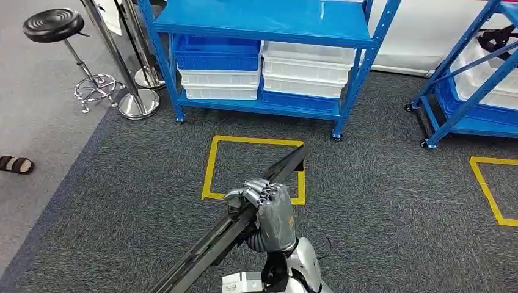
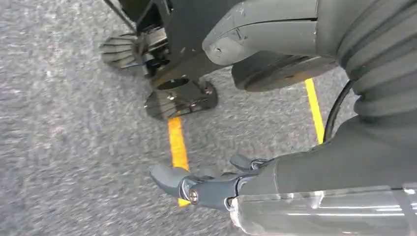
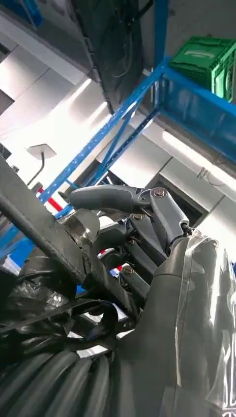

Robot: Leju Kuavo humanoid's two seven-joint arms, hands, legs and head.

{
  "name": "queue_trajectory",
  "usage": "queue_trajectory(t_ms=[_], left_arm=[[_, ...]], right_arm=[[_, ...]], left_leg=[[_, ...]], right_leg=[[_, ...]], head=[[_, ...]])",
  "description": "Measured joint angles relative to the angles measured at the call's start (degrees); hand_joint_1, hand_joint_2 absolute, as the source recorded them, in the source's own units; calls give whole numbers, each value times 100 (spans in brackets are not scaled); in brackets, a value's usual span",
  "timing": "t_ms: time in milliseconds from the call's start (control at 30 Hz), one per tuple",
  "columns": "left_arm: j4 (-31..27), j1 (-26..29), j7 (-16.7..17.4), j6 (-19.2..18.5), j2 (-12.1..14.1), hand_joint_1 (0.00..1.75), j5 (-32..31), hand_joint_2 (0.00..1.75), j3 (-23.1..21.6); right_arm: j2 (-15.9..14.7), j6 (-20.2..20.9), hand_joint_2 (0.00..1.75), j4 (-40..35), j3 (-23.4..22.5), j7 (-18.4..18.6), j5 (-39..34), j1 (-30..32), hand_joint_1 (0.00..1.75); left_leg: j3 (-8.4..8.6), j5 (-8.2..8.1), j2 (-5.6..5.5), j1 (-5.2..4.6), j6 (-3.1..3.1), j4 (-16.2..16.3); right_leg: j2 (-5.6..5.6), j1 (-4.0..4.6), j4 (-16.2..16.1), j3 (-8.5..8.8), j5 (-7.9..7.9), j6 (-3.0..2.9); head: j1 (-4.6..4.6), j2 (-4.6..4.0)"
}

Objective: Take the parts from the cabinet and place them on the table.

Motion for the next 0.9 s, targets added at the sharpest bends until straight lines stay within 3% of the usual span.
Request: queue_trajectory(t_ms=[33,67,100,133,167,200,233,267,333,367,400,433,467,500,533,567,600,633,667,733,767,833,867,900], left_arm=[[0,7,11,0,0,0,-2,175,0],[2,19,18,0,0,0,-7,175,2],[2,27,31,0,0,0,-13,175,2],[2,35,48,2,-2,0,-24,175,2],[4,38,61,11,-11,0,-26,175,2],[4,38,61,18,-23,0,-26,175,2],[9,46,61,20,-42,0,-24,175,4],[9,48,39,37,-46,0,7,175,9],[9,44,-15,66,-46,0,68,175,17],[9,54,-59,68,-44,0,93,175,28],[9,42,-98,76,-44,0,118,175,44],[9,42,-114,79,-44,0,125,175,50],[9,44,-127,72,-42,0,127,175,55],[9,42,-127,53,-24,0,122,175,57],[9,37,-125,4,18,0,116,175,57],[9,33,-114,-39,50,0,114,175,57],[9,32,-94,-72,77,0,114,175,57],[9,30,-92,-103,105,0,114,175,57],[9,20,-92,-114,129,0,114,175,57],[9,-18,-94,-122,155,0,116,175,57],[9,-37,-101,-122,164,0,122,175,57],[9,-40,-103,-120,184,0,127,175,63],[9,-20,-101,-120,188,0,131,175,66],[9,-24,-101,-118,190,0,140,175,70]], right_arm=[[-4,-4,175,4,0,-7,-2,3,175],[-7,-9,175,11,0,-11,0,8,175],[-7,-11,175,15,0,-15,4,13,175],[-9,-13,175,22,0,-31,29,14,175],[-9,-20,175,28,2,-48,66,11,175],[-9,-24,175,26,2,-61,87,7,175],[-9,-24,175,28,7,-66,101,-1,175],[-7,-28,175,33,18,-72,131,-19,175],[-7,-9,175,68,42,-74,142,-39,175],[-7,22,175,94,48,-74,124,-45,175],[-5,65,175,124,61,-77,94,-72,175],[9,88,175,149,79,-81,59,-94,175],[20,109,175,168,98,-83,22,-104,175],[24,133,175,186,114,-87,-4,-118,175],[33,166,175,221,149,-90,-46,-145,175],[50,181,175,258,179,-90,-74,-167,175],[72,208,175,293,203,-92,-114,-187,175],[101,251,175,321,221,-103,-187,-208,175],[118,290,175,350,238,-126,-270,-233,175],[164,385,175,394,262,-164,-422,-283,175],[182,418,175,411,284,-184,-474,-312,175],[214,463,175,461,328,-184,-501,-349,175],[212,468,175,492,332,-184,-496,-351,175],[212,468,175,514,332,-184,-494,-351,175]], left_leg=[[-119,79,0,-10,-4,23],[-234,143,1,-20,-14,51],[-346,201,4,-29,-22,81],[-460,259,3,-39,-32,113],[-539,311,-4,-50,-46,142],[-586,355,-7,-44,-58,167],[-624,395,-16,-78,-95,198],[-640,450,-2,-53,-142,183],[-649,566,2,-23,-220,137],[-681,573,-12,-40,-257,142],[-744,329,-32,-12,-294,252],[-836,-78,-38,-1,-326,546],[-947,-456,-37,12,-363,956],[-1026,-697,-38,18,-394,1352],[-1084,-794,-37,22,-424,1747],[-1055,-679,-37,32,-446,1949],[-917,-433,-36,50,-461,1913],[-669,-187,-36,64,-470,1665],[-314,-77,-36,74,-469,1231],[514,-452,-60,53,-421,99],[541,-547,-64,48,-331,-50],[470,-467,-70,11,-239,-13],[419,-372,-60,39,-164,-51],[354,-298,-17,51,-107,-52]], right_leg=[[1,0,341,-34,-36,5],[2,2,468,21,105,0],[2,3,371,187,325,-17],[2,6,7,515,556,-52],[5,24,-496,913,626,-104],[9,52,-1018,1299,458,-176],[-1,70,-1467,1543,301,-202],[3,86,-1549,1561,250,-190],[11,122,-1551,1501,349,-242],[-3,46,-1615,1459,448,-291],[-33,48,-1617,1392,526,-324],[-35,46,-1615,1289,599,-386],[-36,49,-1609,1195,675,-388],[-40,52,-1602,1104,744,-389],[-45,52,-1581,990,822,-382],[-48,49,-1552,867,896,-371],[-49,44,-1515,741,959,-356],[-48,40,-1471,622,1018,-335],[-47,35,-1426,512,1076,-313],[-36,71,-1341,405,1153,-248],[-49,69,-1332,396,1215,-209],[-64,47,-1395,398,1344,-147],[-56,63,-1413,377,1408,-91],[-26,14,-1322,321,1186,-71]], head=[[0,0],[0,0],[-2,0],[0,-2],[0,0],[-4,-2],[-2,-2],[-2,0],[-2,-2],[0,0],[-2,0],[-4,-2],[-7,-2],[-2,0],[-4,0],[-4,-2],[-4,0],[-4,-2],[-4,-2],[-4,0],[-2,0],[-7,0],[0,-2],[-4,0]])
